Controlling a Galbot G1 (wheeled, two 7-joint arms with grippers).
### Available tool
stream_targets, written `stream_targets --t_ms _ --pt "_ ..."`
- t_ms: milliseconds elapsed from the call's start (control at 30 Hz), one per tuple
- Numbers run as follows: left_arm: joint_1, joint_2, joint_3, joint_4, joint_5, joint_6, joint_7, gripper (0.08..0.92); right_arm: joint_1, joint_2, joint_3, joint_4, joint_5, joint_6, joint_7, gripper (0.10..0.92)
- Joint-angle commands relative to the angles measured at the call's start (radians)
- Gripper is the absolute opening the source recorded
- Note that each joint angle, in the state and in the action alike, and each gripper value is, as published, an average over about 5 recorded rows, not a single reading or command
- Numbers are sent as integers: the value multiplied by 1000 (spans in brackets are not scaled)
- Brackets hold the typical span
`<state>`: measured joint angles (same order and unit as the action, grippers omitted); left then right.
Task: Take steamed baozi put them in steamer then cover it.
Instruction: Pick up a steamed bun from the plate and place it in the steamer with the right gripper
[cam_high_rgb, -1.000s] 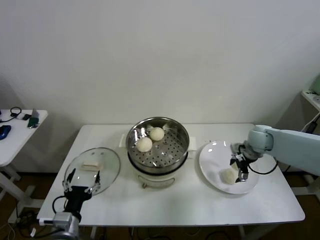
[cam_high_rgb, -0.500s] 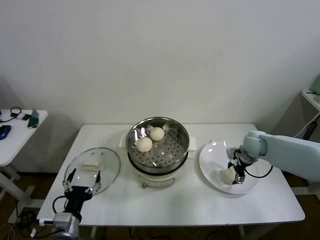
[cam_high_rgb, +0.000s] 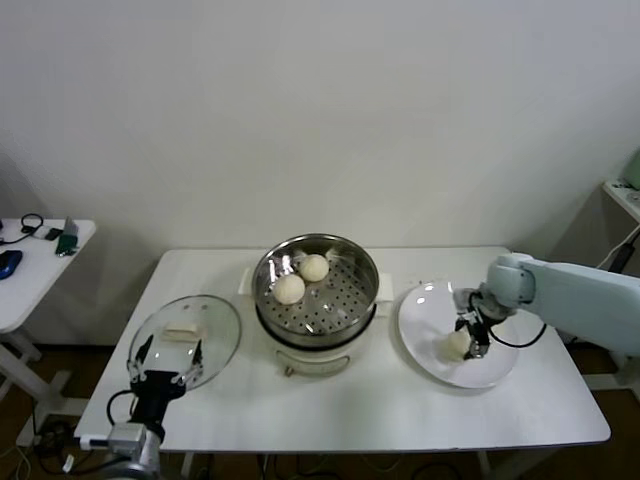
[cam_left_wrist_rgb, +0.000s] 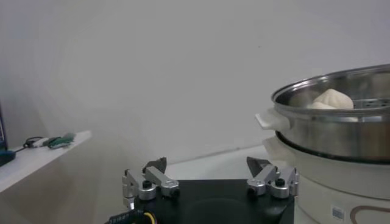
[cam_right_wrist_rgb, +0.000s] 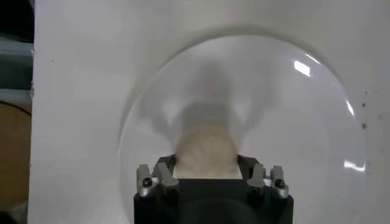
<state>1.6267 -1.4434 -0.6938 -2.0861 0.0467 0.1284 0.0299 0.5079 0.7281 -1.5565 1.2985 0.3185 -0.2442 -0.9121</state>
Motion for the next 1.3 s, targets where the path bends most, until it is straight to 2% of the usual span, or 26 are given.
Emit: stream_targets --t_ms 33,367,567,700,1033,1300 --pt "-4 -4 2 -4 7 4 2 823 308 37 -120 49 15 117 -71 687" --pt "-8 -12 7 -20 27 14 5 823 635 198 -77 147 12 444 -149 687" --pt "-3 -17 2 -25 27 12 4 823 631 297 16 344 -41 477 -116 687" --pt "7 -15 -8 -30 22 8 2 823 560 375 35 410 -109 483 -81 687" --pt "27 -12 -32 -41 5 0 -2 823 306 501 27 312 -347 493 -32 687" --pt "26 -8 -41 -34 1 -1 -2 823 174 526 21 214 -405 482 -11 687"
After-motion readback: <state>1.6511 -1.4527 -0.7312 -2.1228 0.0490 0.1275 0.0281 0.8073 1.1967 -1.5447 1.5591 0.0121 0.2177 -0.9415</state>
